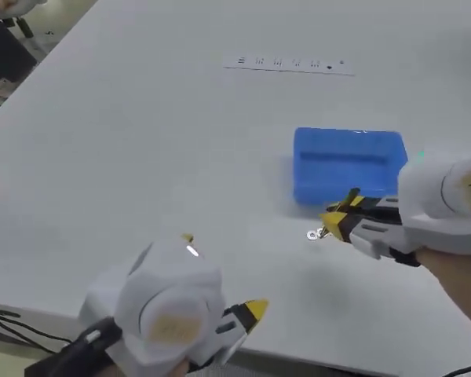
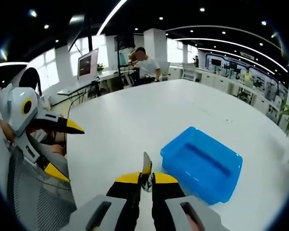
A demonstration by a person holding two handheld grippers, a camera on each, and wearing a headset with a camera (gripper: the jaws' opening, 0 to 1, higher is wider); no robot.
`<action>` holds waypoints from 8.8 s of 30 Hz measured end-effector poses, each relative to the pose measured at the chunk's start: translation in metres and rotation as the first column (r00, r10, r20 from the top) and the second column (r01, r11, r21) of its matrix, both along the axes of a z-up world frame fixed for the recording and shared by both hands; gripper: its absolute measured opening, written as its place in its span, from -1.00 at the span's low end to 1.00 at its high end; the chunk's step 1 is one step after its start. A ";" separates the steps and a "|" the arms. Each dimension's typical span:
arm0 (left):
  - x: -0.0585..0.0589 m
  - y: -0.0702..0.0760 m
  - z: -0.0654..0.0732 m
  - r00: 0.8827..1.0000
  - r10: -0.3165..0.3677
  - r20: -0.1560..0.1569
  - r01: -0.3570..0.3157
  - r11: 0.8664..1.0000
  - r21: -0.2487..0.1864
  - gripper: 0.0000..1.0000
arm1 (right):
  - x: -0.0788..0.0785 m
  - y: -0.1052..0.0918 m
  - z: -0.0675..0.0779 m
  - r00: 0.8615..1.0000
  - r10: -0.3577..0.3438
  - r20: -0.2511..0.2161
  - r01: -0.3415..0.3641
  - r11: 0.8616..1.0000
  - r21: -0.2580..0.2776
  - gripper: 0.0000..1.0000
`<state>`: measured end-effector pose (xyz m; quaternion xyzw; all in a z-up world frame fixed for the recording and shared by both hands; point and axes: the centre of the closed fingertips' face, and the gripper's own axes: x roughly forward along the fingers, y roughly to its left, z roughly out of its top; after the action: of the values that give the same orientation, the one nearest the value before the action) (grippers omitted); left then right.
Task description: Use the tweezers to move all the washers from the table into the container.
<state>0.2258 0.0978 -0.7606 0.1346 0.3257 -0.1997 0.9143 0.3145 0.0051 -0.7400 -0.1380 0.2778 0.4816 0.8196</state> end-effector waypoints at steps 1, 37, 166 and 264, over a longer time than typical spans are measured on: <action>0.000 0.000 0.000 1.000 0.000 0.000 0.000 1.000 -0.002 0.41 | 0.001 0.000 0.003 1.000 0.001 0.008 -0.001 1.000 0.000 -0.91; 0.001 0.006 0.001 1.000 0.021 0.007 -0.021 1.000 0.021 0.35 | 0.085 0.024 -0.012 0.986 -0.165 0.039 0.161 0.983 0.083 -0.91; 0.000 0.007 -0.008 1.000 0.018 -0.015 -0.017 0.997 0.072 0.66 | 0.096 0.005 0.014 0.968 -0.231 0.098 0.221 0.970 0.100 -0.92; 0.000 0.007 -0.009 0.999 0.030 -0.018 -0.029 0.998 0.064 0.67 | 0.021 -0.014 -0.037 0.986 -0.165 -0.001 0.165 0.986 -0.011 -0.92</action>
<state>0.2256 0.1047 -0.7698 0.1571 0.3425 -0.1770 0.9092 0.3355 -0.0085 -0.7772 -0.1188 0.2917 0.4106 0.8557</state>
